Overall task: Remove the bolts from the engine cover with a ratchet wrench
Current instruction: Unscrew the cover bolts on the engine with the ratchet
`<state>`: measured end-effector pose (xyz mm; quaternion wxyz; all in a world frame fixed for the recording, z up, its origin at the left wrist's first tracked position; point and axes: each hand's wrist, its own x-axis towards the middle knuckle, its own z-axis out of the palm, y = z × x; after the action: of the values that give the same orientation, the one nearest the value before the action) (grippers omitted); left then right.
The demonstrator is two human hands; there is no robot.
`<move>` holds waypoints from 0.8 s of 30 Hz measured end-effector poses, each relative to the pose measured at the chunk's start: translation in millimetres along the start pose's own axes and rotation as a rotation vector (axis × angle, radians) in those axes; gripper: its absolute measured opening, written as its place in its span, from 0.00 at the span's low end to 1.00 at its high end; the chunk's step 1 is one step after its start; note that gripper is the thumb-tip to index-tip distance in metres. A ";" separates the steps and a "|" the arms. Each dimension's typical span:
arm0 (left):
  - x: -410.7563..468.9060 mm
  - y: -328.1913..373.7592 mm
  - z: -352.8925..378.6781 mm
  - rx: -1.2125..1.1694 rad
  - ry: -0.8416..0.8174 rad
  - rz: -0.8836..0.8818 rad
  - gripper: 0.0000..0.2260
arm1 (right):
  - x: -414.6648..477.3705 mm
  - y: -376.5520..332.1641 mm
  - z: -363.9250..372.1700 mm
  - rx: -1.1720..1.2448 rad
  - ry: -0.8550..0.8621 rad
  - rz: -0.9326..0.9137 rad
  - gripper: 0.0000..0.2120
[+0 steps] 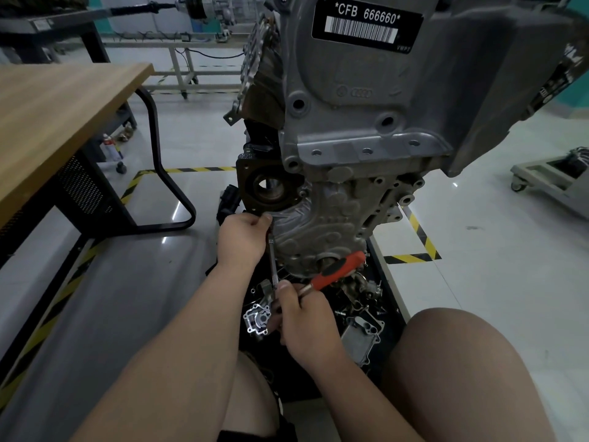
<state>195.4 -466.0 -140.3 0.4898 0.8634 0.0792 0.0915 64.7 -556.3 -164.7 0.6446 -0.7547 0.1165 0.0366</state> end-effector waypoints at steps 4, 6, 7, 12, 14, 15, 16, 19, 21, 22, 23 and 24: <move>-2.3 2.8 -0.5 0.151 0.006 0.120 0.18 | 0.6 0.7 0.1 -0.002 0.003 -0.005 0.22; -4.8 3.4 -1.9 0.194 -0.018 0.143 0.16 | 1.1 -0.3 -0.1 0.005 -0.002 -0.006 0.22; -5.8 3.1 -3.4 0.214 -0.023 0.148 0.15 | 1.6 -1.4 -0.6 0.006 -0.004 -0.012 0.21; -11.8 -2.1 -19.1 0.188 -0.106 0.064 0.18 | 5.6 -5.7 -0.6 0.167 0.012 0.016 0.22; -17.7 -5.5 -24.8 0.092 -0.263 -0.077 0.15 | 4.8 -5.5 2.9 0.284 0.016 0.067 0.21; -20.9 -7.2 -27.5 0.029 -0.366 -0.157 0.14 | 4.3 -5.5 5.0 0.343 0.012 0.096 0.21; -24.0 -8.5 -30.6 -0.027 -0.467 -0.226 0.14 | 4.1 -5.6 7.3 0.417 0.001 0.131 0.21; -30.5 -10.9 -38.3 -0.087 -0.653 -0.270 0.15 | 2.8 -5.6 13.2 0.743 -0.080 0.289 0.20; -34.8 -10.4 -38.8 -0.092 -0.677 -0.226 0.14 | 1.3 -6.5 15.9 1.007 -0.142 0.397 0.20; -36.9 -9.1 -37.4 -0.099 -0.671 -0.205 0.13 | 0.6 -7.2 16.9 1.133 -0.169 0.439 0.20; -38.9 -7.8 -35.5 -0.108 -0.660 -0.188 0.14 | 0.0 -8.1 17.4 1.243 -0.191 0.472 0.19; -40.3 -6.7 -33.3 -0.118 -0.650 -0.174 0.14 | -0.1 -8.9 17.8 1.332 -0.206 0.496 0.19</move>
<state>148.1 -444.1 -132.6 0.5445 0.8076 -0.0133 -0.2260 68.3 -537.5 -159.1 0.9486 -0.1453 0.2207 0.1740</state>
